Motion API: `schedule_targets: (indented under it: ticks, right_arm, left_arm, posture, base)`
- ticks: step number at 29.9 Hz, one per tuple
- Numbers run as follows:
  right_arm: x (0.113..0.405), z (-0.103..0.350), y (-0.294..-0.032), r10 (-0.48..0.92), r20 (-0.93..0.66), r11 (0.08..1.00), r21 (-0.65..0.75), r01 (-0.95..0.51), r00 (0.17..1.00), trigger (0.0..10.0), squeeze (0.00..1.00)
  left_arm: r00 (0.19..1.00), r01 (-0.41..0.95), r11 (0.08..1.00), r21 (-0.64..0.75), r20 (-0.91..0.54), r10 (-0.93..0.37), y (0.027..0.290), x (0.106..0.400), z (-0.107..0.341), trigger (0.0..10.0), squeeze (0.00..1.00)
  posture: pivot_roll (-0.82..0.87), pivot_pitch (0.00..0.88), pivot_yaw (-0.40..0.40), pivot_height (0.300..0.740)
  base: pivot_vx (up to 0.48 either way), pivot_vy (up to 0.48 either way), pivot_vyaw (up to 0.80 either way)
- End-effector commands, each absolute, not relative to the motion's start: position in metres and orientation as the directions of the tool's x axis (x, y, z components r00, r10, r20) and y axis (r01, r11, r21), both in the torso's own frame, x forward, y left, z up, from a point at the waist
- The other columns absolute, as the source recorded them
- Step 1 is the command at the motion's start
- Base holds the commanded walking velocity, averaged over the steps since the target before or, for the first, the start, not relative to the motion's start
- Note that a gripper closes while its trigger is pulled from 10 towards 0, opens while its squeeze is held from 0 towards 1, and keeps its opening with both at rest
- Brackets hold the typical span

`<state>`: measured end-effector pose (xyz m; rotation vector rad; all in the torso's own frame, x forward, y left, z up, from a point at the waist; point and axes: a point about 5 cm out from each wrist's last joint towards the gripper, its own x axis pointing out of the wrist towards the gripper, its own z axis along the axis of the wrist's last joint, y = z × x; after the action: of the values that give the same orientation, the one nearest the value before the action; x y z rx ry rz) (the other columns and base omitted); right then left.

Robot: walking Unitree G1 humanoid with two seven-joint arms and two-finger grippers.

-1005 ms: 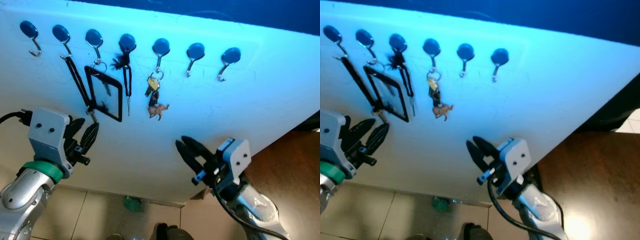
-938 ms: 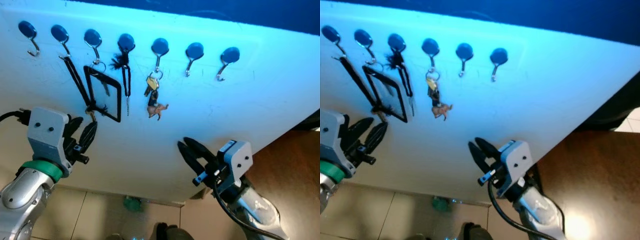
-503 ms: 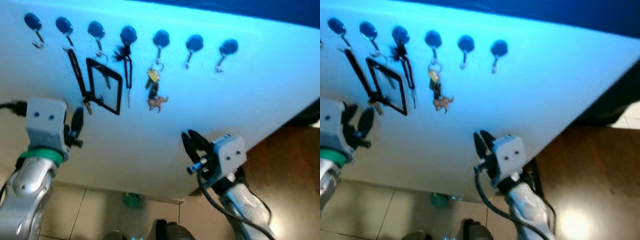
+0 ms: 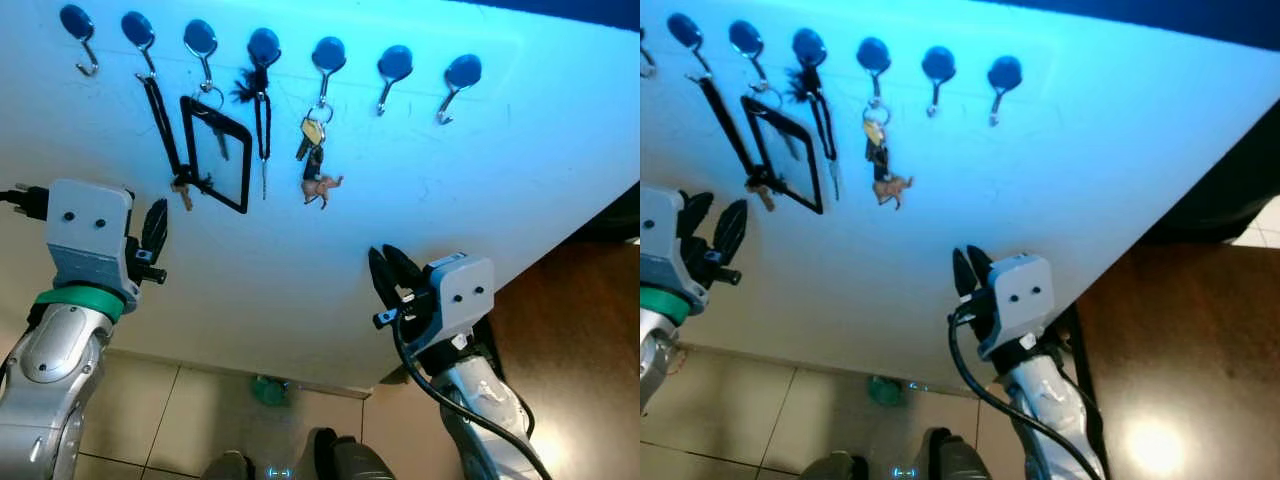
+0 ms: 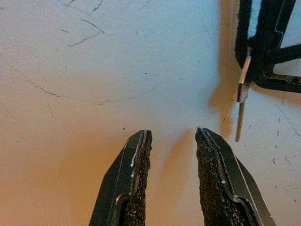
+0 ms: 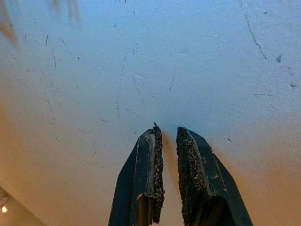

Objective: Hang keys on a hook

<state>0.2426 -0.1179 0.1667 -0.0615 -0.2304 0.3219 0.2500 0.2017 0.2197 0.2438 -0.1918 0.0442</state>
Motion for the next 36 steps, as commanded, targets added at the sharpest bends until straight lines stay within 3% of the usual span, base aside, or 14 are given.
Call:
schedule_targets:
  ticks: [1,12,14,19,36]
  right_arm:
    - [0.247,0.173,-0.126,0.253,0.237,0.967,-0.098,-0.236,0.938,10.0,0.0]
    - [0.239,0.168,-0.127,0.295,0.213,0.953,-0.131,-0.272,0.931,10.0,0.0]
    - [0.214,0.163,-0.129,0.446,0.165,0.892,-0.171,-0.419,0.88,10.0,0.0]
    - [0.192,0.157,-0.132,0.587,0.095,0.805,-0.175,-0.567,0.804,10.0,0.0]
    - [0.207,0.16,-0.14,0.518,0.122,0.855,-0.1,-0.509,0.847,10.0,0.0]
  left_arm:
    - [0.981,-0.065,0.969,0.238,0.191,0.019,0.2,0.25,0.219,10.0,0.0]
    - [0.982,-0.072,0.966,0.247,0.187,0.025,0.204,0.249,0.218,10.0,0.0]
    - [0.983,-0.058,0.966,0.25,0.186,0.011,0.202,0.25,0.218,10.0,0.0]
    - [0.984,-0.038,0.968,0.25,0.179,-0.007,0.2,0.252,0.217,10.0,0.0]
    - [0.983,-0.026,0.967,0.254,0.181,-0.021,0.2,0.256,0.218,10.0,0.0]
  posture:
    - [0.02,0.153,0.04,0.74]
    - [0.03,0.146,0.034,0.74]
    - [0.0,0.153,0.04,0.74]
    - [-0.01,0.15,0.045,0.74]
    - [-0.01,0.146,0.053,0.74]
  base:
    - [-0.277,0.0,0.0]
    - [-0.301,0.0,0.0]
    - [-0.304,0.0,0.0]
    - [-0.303,0.0,0.0]
    - [-0.312,0.0,0.0]
